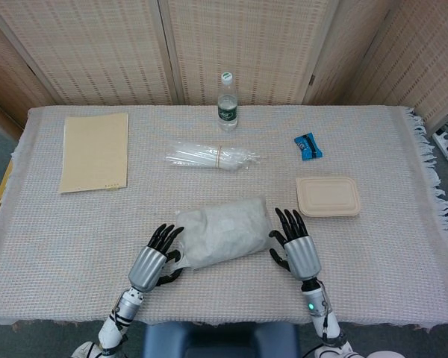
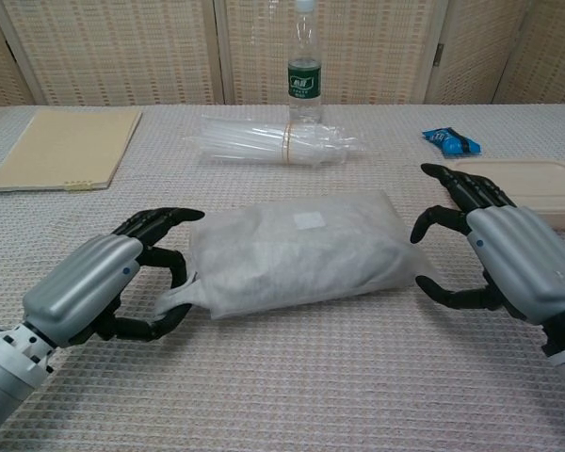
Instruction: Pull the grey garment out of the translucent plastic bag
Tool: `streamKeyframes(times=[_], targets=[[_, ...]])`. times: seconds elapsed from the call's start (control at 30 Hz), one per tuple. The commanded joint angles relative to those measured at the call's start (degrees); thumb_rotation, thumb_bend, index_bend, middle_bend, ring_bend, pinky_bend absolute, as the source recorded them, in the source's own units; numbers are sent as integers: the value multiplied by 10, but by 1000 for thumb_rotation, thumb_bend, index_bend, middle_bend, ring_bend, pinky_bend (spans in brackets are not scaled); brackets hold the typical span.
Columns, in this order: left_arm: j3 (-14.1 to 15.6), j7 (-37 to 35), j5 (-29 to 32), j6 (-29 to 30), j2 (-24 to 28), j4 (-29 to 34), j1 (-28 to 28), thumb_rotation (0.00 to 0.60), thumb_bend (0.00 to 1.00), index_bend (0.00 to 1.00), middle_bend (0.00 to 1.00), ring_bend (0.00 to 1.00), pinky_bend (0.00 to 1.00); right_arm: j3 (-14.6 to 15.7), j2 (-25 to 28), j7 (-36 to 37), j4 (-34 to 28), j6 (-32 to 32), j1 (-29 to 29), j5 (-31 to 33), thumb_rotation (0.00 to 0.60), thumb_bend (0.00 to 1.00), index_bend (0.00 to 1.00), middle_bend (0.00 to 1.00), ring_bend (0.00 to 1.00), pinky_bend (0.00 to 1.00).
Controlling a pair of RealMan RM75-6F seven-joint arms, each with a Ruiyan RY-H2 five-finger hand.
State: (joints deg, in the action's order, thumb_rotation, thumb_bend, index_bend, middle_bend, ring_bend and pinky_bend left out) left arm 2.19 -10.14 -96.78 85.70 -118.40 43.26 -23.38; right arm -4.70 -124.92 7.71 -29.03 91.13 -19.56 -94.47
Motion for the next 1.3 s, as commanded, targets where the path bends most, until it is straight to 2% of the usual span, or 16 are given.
streamKeyframes(times=[0.03, 0.37, 0.73, 0.9, 1.13, 1.3], targets=[[0, 0, 0, 1, 1, 1, 0, 600, 626, 753, 128, 0, 10, -3, -8, 0, 13, 0, -5, 5, 600, 240, 460, 38, 0, 0], [-1, -1, 0, 3, 6, 5, -1, 600, 626, 757, 128, 0, 9, -8, -21, 11, 39, -10, -17, 22, 600, 316, 504, 52, 0, 0], [-1, 1, 0, 4, 9, 9, -1, 600, 634, 761, 128, 0, 10, -6, -23, 11, 45, -23, -25, 32, 600, 477, 612, 92, 0, 0], [-2, 2, -1, 7, 12, 12, -2, 600, 634, 761, 127, 0, 10, -5, -21, 11, 41, -19, -24, 35, 600, 518, 667, 113, 0, 0], [-8, 5, -1, 14, 21, 10, -5, 600, 635, 762, 128, 0, 10, -5, -4, -2, 25, -13, -23, 38, 600, 556, 705, 132, 0, 0], [-21, 8, 2, 23, 42, -1, -12, 600, 634, 763, 128, 0, 10, -14, 30, -16, -2, 5, -24, 42, 600, 556, 706, 132, 0, 0]])
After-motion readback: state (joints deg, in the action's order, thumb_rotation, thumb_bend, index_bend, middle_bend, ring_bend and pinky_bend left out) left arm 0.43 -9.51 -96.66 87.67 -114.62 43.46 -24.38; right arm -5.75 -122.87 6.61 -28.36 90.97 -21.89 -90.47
